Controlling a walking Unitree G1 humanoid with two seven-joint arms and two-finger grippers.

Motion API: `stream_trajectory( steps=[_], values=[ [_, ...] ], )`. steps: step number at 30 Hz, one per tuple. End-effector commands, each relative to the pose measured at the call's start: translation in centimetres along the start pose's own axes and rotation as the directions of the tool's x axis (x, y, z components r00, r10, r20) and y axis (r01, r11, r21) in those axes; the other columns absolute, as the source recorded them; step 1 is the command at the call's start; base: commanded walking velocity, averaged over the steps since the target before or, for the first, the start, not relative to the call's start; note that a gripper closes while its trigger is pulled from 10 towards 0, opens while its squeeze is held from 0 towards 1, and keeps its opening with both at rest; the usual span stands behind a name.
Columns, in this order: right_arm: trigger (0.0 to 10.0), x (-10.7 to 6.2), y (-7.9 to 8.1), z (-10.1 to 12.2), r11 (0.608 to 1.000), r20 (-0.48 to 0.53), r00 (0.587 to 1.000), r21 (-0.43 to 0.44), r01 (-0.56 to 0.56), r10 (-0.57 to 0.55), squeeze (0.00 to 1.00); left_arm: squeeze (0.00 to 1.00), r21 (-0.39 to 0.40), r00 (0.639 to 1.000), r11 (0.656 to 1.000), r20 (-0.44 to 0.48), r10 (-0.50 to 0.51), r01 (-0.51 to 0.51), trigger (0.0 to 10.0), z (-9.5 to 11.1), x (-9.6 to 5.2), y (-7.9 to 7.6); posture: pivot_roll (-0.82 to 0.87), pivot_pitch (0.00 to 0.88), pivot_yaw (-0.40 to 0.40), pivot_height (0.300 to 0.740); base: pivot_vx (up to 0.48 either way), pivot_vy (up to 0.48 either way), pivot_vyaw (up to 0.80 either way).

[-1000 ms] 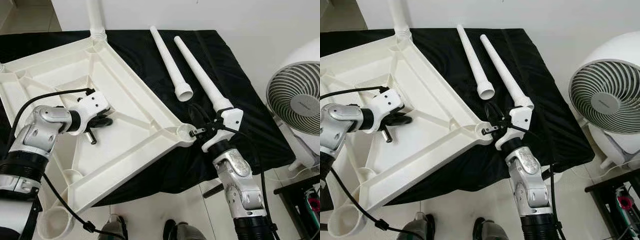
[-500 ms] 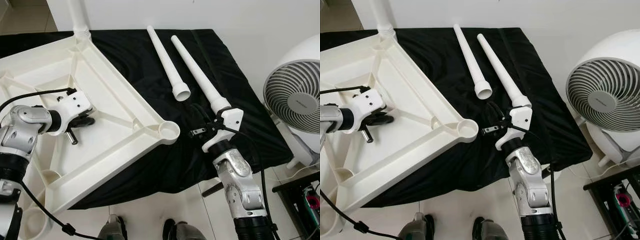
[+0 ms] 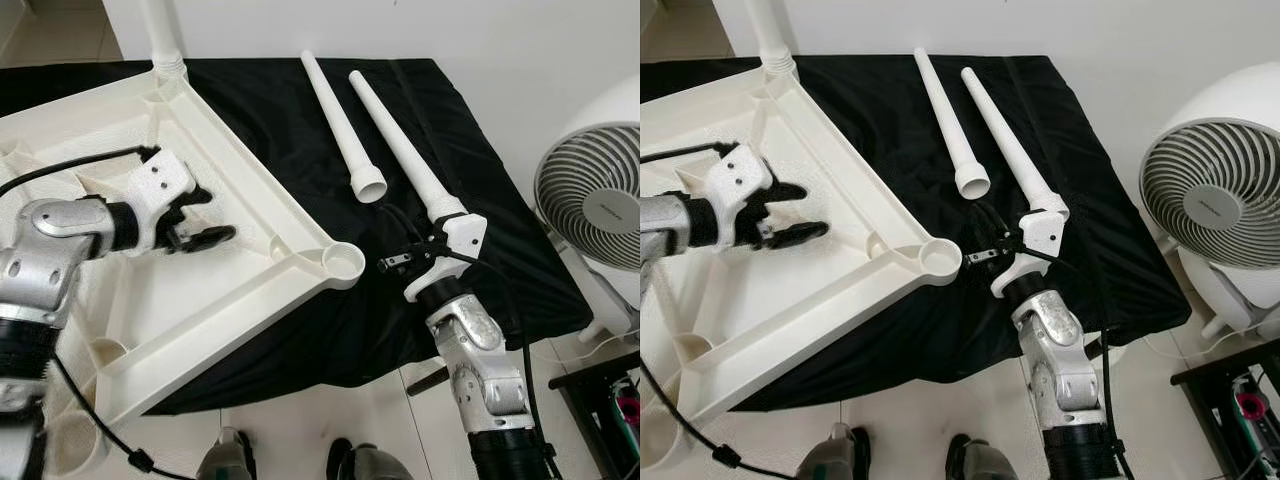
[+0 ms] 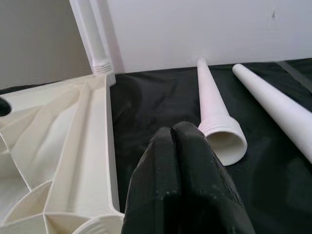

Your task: Building children table

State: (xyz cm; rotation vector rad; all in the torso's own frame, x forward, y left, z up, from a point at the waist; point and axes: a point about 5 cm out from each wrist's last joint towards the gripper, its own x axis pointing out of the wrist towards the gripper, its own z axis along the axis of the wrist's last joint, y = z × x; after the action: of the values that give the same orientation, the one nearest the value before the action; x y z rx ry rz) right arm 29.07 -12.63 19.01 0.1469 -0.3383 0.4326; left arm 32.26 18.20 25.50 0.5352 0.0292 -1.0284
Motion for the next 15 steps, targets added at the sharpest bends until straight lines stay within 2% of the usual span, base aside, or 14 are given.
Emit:
stream_trajectory(
  steps=[1,3,4,5,6,9,11,13,15],
  values=[
    [10.0,-0.2,-0.2,-0.3,1.0,-0.014,1.0,0.003,0.002,-0.002,0.0,0.0,-0.002,0.999,0.999,0.023,-0.048,0.048,10.0,0.4,0.0,-0.2,0.11,0.176,-0.053,0.74,0.0,0.0,0.0],
    [10.0,0.4,-0.8,0.0,1.0,-0.006,1.0,-0.008,0.022,-0.022,0.0,0.0,-0.087,0.995,0.995,0.086,0.053,-0.046,10.0,0.8,1.2,0.7,0.1,0.175,-0.053,0.74,0.0,0.0,0.0],
    [10.0,0.7,-1.3,0.2,0.999,-0.001,0.999,-0.018,0.041,-0.041,0.05,0.0,-0.144,0.982,0.98,0.114,0.153,-0.136,10.0,0.7,2.0,1.5,0.09,0.176,-0.051,0.74,0.0,0.0,0.0],
    [10.0,0.7,-1.3,0.2,0.999,-0.001,0.999,-0.018,0.041,-0.041,0.05,0.0,-0.144,0.982,0.98,0.114,0.153,-0.136,10.0,0.7,2.0,1.5,0.09,0.176,-0.051,0.74,0.0,0.0,0.0],
    [10.0,1.0,-2.0,0.4,0.997,0.005,0.998,-0.033,0.07,-0.07,1.0,0.0,-0.223,0.959,0.95,0.134,0.251,-0.217,10.0,0.4,2.8,2.1,0.09,0.176,-0.051,0.74,0.0,0.0,0.0],
    [10.0,1.6,-3.1,0.8,0.991,0.018,0.993,-0.059,0.121,-0.12,1.0,0.0,-0.359,0.898,0.872,0.163,0.409,-0.332,10.0,0.1,3.8,2.5,0.07,0.183,-0.049,0.74,0.0,0.0,0.0],
    [10.0,1.6,-3.1,0.8,0.991,0.018,0.993,-0.059,0.121,-0.12,1.0,0.0,-0.359,0.898,0.872,0.163,0.409,-0.332,10.0,0.1,3.8,2.5,0.07,0.183,-0.049,0.74,0.0,0.0,0.0],
    [10.0,2.0,-3.5,1.0,0.987,0.029,0.989,-0.074,0.144,-0.143,1.0,0.0,-0.417,0.866,0.835,0.184,0.465,-0.36,10.0,0.2,4.3,2.5,0.07,0.184,-0.051,0.74,0.0,0.0,0.0],
    [10.0,2.0,-3.5,1.0,0.987,0.029,0.989,-0.074,0.144,-0.143,1.0,0.0,-0.417,0.866,0.835,0.184,0.465,-0.36,10.0,0.2,4.3,2.5,0.07,0.184,-0.051,0.74,0.0,0.0,0.0]
  ],
)
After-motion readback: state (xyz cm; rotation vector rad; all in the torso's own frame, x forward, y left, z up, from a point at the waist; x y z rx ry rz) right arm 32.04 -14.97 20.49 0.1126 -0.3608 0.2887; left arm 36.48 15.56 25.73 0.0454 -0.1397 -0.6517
